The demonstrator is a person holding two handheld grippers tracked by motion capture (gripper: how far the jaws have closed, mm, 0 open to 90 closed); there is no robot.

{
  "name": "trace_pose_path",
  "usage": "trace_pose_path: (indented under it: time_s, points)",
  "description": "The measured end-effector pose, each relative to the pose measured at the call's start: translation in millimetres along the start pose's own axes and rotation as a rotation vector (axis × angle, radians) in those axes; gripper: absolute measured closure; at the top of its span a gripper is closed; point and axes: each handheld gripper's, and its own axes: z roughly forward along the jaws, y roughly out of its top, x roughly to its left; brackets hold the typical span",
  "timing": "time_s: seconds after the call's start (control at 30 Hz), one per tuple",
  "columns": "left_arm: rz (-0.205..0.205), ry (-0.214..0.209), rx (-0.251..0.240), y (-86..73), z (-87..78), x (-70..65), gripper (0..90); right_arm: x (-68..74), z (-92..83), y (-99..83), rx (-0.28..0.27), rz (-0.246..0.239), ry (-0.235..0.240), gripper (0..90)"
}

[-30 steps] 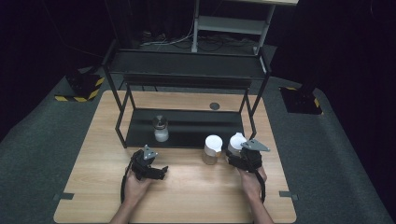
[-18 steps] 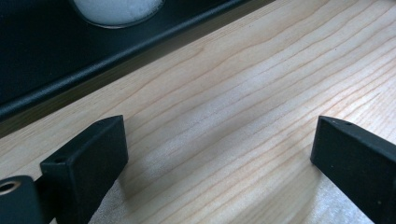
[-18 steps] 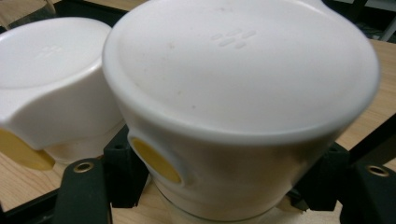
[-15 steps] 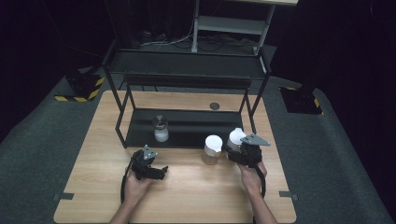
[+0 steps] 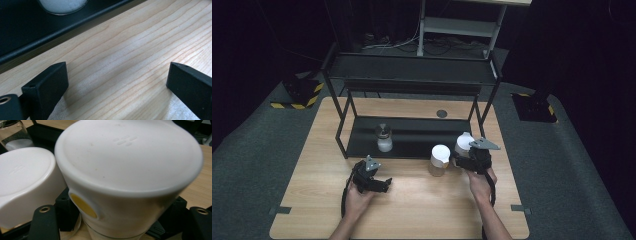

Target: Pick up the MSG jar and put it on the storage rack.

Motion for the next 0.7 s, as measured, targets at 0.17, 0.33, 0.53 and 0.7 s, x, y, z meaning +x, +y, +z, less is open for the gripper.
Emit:
trace_pose_path:
  time_s: [0.17, 0.33, 0.53, 0.7]
  points:
    - [-0.003, -0.001, 0.0, -0.1, 0.1, -0.1, 3.9, -1.8, 6.2, 6.5, 0.002, 0.005, -0.002, 30.1]
    - [-0.001, 0.0, 0.0, 0.0, 0.0, 0.0, 3.9, -1.5, 10.8, 11.5, 0.006, 0.001, -0.003, 30.1]
    - [-0.001, -0.002, -0.001, -0.2, -0.1, -0.1, 4.1, -1.4, 19.0, 17.1, 0.017, 0.002, -0.006, 30.1]
    - [-0.001, -0.002, -0.001, -0.3, -0.1, 0.0, 4.3, -3.6, 25.3, 21.5, 0.028, 0.006, -0.008, 30.2]
